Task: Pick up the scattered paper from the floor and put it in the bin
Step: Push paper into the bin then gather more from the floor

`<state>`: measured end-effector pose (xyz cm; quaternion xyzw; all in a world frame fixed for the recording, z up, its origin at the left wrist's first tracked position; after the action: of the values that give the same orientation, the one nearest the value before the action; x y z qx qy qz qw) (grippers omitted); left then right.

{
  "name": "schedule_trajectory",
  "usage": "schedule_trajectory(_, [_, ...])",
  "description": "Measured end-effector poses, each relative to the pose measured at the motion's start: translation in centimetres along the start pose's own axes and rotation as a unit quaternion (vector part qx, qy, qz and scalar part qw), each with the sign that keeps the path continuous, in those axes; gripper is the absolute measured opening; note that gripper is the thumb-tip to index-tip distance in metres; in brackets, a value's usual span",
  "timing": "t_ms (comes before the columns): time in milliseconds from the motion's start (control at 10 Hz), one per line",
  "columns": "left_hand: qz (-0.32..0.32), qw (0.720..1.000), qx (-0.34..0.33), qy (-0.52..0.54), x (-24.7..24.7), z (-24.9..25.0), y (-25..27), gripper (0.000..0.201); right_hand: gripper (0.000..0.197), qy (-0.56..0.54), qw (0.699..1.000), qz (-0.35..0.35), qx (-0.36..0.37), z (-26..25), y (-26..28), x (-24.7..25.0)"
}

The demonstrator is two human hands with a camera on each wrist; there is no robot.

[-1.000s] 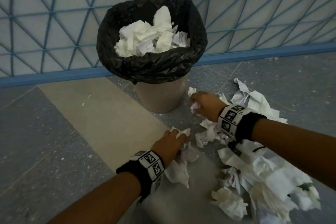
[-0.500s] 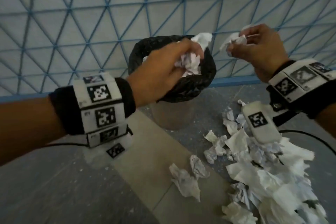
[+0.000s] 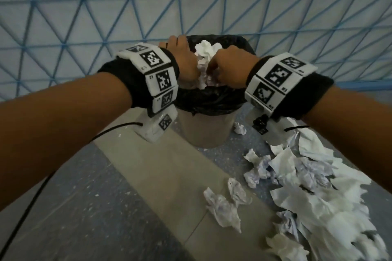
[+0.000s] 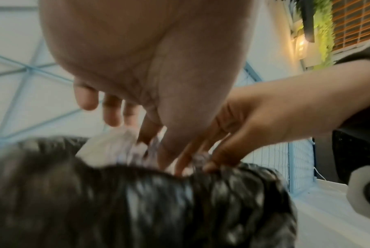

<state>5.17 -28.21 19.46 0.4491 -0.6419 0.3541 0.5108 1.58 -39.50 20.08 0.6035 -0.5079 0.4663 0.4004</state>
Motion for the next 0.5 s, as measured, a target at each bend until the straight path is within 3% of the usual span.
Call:
schedule_trajectory(100, [-0.095, 0.993, -0.053, 0.042, 0.6, -0.2, -0.5, 0.041, 0.042, 0.054, 0.997, -0.043, -0.035, 0.0, 0.1, -0.7])
schedule_trajectory(200, [-0.113, 0.989, -0.083, 0.049, -0.2, 1.2, -0.2, 0.036, 0.033, 0.035, 0.995, -0.083, -0.039, 0.7, -0.6, -1.3])
schedule_trajectory(300, [-0.139, 0.985, -0.060, 0.086, -0.3, 1.5, -0.3, 0.036, 0.032, -0.002, 0.994, -0.103, -0.042, 1.5, -0.7, 0.0])
schedule_trajectory(400, [-0.174, 0.964, -0.029, 0.197, 1.5, 0.7, 0.3, 0.048, 0.032, -0.075, 0.996, -0.039, -0.038, 2.0, 0.0, 2.0])
schedule_trajectory(500, [-0.108, 0.982, -0.029, 0.155, 3.6, -0.5, 1.7, 0.058, 0.029, -0.147, 0.975, 0.169, -0.001, 3.5, 2.1, 2.9])
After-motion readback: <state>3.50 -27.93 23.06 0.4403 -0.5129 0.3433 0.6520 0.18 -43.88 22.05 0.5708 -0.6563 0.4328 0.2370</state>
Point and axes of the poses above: each hand's wrist, its own y-axis away from the middle knuckle, its own x-axis out of the back of the hand, z = x × y, the point moved 1 cm from there along -y, towards the middle knuckle, and after that the axes turned 7 degrees about -y, right-handed, at the moved point
